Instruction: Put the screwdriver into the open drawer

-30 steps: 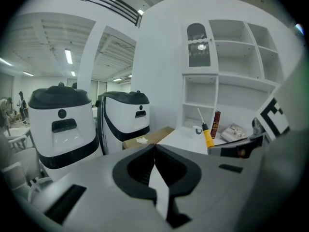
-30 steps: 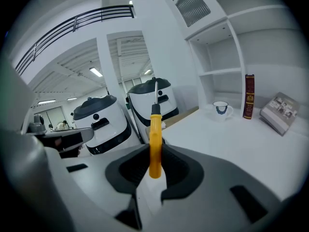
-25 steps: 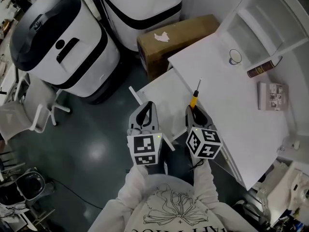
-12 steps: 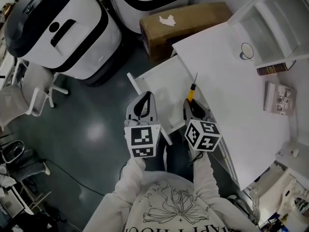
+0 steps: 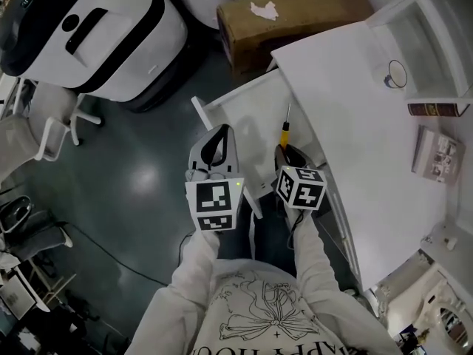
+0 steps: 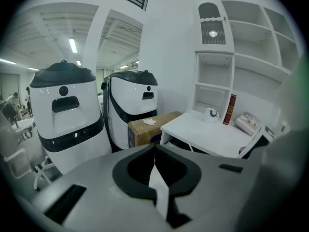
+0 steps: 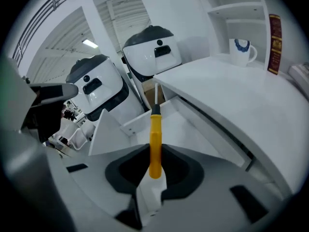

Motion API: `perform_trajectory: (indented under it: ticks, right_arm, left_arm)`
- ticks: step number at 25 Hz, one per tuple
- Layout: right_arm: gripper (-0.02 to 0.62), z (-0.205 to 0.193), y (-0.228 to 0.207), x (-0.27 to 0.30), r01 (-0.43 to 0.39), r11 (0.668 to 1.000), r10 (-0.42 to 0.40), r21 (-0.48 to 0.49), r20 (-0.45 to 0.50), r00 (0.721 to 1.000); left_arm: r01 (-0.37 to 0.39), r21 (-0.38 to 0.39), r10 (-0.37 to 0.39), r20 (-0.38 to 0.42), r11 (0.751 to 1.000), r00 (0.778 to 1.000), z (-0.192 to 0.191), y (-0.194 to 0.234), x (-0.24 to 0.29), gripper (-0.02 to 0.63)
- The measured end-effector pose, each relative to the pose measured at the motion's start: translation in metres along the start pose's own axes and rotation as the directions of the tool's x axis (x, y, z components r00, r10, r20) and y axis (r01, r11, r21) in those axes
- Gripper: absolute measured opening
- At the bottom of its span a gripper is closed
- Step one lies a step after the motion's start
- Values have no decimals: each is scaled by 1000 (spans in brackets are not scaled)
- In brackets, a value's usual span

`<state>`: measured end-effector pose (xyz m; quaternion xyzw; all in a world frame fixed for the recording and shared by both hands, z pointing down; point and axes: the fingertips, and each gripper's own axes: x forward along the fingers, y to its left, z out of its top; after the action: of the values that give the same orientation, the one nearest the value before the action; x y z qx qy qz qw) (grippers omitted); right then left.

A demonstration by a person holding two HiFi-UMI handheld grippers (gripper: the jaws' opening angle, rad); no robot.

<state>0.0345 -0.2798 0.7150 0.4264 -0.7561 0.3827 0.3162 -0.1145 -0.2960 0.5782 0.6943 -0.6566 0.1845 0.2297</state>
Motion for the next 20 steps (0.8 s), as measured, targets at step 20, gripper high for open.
perform_trajectory:
  ticks: [20]
  right_arm:
    - [69, -58, -32, 120, 77, 995, -54, 66, -306, 951]
  left_arm:
    - [-39, -58, 36, -53, 998, 998, -27, 36, 22, 6]
